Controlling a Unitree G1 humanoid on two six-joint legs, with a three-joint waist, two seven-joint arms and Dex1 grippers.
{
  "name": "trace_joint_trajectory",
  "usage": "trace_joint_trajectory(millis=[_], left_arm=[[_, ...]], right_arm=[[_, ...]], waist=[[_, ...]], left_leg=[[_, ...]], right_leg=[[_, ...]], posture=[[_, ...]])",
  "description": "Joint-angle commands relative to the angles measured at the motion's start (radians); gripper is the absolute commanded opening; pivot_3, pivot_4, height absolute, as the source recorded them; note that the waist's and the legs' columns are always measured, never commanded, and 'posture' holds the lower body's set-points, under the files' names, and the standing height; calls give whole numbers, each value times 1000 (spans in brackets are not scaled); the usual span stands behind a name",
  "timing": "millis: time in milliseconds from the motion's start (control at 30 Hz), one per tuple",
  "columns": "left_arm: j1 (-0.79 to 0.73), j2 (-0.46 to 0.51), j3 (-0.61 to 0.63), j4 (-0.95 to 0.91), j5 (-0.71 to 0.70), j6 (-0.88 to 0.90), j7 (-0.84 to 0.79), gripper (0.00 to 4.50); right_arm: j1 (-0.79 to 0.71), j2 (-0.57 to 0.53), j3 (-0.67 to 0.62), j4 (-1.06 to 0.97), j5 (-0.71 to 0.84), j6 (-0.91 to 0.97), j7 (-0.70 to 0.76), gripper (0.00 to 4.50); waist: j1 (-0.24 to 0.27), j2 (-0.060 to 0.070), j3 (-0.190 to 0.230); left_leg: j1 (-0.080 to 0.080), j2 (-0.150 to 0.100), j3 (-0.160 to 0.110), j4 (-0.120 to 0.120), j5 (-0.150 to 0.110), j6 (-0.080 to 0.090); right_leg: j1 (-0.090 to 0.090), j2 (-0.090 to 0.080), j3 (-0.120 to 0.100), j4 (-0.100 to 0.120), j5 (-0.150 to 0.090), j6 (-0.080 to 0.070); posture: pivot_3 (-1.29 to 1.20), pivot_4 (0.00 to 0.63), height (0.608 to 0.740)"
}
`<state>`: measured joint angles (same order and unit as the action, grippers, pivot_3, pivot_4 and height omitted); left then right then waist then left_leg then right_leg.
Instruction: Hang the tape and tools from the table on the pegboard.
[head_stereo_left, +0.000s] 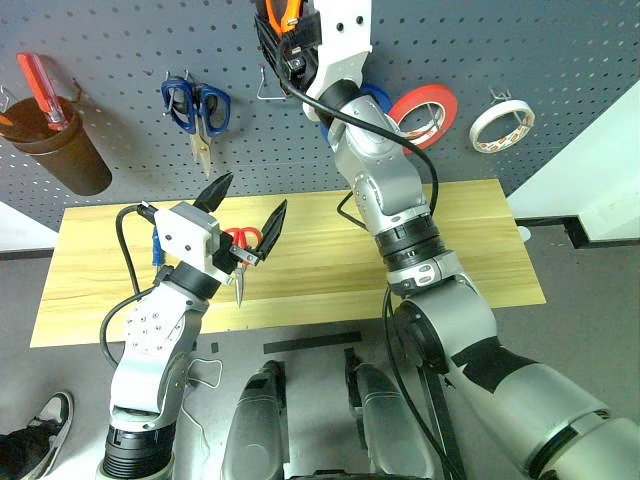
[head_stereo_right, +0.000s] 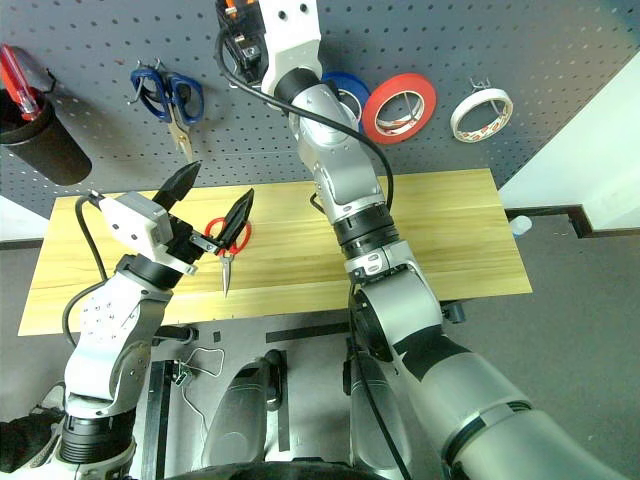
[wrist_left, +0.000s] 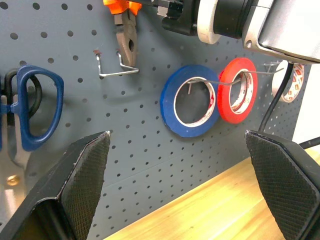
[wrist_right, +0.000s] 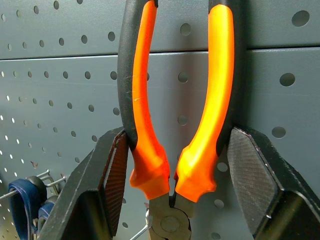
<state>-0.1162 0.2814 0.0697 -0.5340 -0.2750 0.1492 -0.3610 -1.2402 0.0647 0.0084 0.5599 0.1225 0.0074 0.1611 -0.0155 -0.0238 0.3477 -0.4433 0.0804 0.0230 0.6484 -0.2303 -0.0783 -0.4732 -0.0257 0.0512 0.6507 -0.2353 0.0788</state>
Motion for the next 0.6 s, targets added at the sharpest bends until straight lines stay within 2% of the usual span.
trace_joint_trajectory(millis=[33, 600], left_arm=[[9, -2, 1, -50, -11, -8, 7, 4500], [17, -3, -4, -55, -9, -9, 13, 4500]], right_arm=[[-24, -7, -23, -33, 10, 21, -9, 2602], [-39, 40, -11, -44, 7, 43, -26, 2602]], waist=[[-1, 0, 0], [-8, 0, 8]], left_leg=[[0, 0, 0, 0, 0, 0], [0, 0, 1, -2, 0, 0]], right_leg=[[0, 0, 0, 0, 0, 0], [-2, 0, 0, -1, 0, 0]], posture=[[50, 394, 721], [51, 398, 721]])
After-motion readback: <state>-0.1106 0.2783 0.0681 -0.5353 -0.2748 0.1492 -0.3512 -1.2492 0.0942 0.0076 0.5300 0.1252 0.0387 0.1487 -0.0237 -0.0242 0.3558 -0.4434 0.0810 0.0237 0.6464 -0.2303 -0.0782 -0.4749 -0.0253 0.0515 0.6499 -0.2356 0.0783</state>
